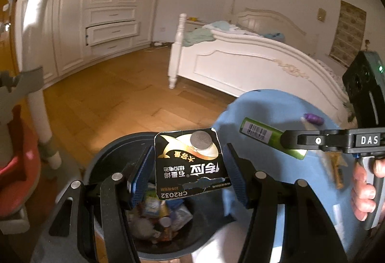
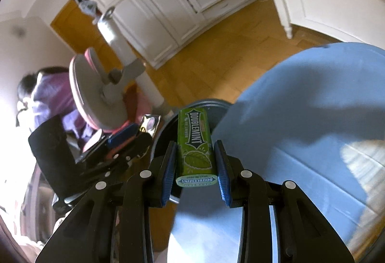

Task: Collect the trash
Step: 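Carry the battery card and gum box over the bin to drop them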

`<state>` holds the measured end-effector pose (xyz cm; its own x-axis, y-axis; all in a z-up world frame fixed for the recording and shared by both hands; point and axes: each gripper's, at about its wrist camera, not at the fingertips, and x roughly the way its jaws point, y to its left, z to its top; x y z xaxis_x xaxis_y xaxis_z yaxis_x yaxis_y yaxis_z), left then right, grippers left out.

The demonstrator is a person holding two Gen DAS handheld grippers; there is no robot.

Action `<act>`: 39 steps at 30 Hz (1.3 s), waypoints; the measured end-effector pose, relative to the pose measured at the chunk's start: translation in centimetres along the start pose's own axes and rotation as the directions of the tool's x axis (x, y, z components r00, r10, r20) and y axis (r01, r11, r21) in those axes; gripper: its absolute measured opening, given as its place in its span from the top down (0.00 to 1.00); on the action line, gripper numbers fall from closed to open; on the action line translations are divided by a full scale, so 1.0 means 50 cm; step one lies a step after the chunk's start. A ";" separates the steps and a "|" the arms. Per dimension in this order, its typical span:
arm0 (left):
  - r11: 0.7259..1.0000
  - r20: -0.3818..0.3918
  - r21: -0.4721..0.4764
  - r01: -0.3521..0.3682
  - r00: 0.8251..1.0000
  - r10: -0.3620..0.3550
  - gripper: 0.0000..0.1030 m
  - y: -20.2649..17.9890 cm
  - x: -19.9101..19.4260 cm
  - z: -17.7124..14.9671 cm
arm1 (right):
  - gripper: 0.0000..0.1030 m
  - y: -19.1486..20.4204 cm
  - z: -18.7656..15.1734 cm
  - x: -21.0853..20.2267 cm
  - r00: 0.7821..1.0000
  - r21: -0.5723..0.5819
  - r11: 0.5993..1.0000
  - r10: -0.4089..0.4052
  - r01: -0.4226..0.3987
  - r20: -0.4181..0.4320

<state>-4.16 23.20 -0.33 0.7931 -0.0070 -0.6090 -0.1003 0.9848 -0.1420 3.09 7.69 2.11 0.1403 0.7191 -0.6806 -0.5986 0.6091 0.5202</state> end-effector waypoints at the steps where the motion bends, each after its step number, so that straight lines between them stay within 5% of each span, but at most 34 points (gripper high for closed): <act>1: 1.000 -0.005 -0.008 -0.007 1.000 0.007 0.43 0.011 0.003 -0.004 | 0.68 0.009 0.002 0.011 1.000 -0.008 1.000 0.000 -0.001 -0.009; 15: 0.996 -0.077 -0.088 -0.032 0.997 0.025 0.43 0.100 0.053 -0.047 | 0.68 0.083 0.032 0.162 0.992 -0.094 0.995 -0.043 0.032 -0.117; 39: 0.991 -0.162 -0.126 -0.050 0.986 0.029 0.44 0.124 0.117 -0.065 | 0.69 0.060 0.053 0.250 0.984 -0.096 0.994 -0.070 0.055 -0.166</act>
<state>-2.09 28.69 -7.32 0.6817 -0.0064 -0.7316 -0.2147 0.9542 -0.2084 5.12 19.40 -3.49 0.0489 0.6087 -0.7919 -0.6631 0.6126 0.4300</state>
